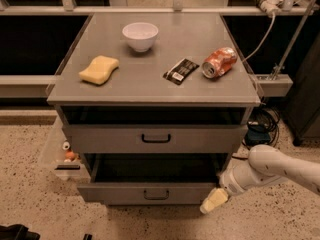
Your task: Open middle drawer
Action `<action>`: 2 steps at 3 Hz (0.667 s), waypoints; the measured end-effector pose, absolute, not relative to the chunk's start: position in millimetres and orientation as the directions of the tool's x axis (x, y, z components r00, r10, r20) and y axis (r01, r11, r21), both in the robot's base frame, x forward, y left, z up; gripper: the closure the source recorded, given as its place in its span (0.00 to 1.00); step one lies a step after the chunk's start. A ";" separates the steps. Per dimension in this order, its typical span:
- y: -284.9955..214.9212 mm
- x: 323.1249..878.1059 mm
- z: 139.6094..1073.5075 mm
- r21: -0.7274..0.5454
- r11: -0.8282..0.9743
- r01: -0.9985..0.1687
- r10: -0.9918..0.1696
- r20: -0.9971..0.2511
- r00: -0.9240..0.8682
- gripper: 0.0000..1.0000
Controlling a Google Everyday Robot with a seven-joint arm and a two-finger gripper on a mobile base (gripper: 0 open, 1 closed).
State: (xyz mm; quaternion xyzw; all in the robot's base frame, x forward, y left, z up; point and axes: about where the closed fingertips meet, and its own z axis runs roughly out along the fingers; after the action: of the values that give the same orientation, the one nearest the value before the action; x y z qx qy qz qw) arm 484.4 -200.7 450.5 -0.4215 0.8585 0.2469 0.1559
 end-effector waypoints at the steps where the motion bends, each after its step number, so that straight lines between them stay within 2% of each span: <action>1: -210.1 447.1 456.4 0.362 0.517 -0.776 -0.705 -0.334 -0.625 0.00; 2: -214.6 430.4 460.3 0.394 0.516 -0.760 -0.728 -0.266 -0.632 0.00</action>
Offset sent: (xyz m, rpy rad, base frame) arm -0.0347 -0.0087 0.0053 -0.0756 0.1322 0.0387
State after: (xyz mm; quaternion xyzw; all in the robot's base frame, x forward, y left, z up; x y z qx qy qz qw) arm 430.4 -214.6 460.3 -0.4276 0.8701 0.2429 0.0333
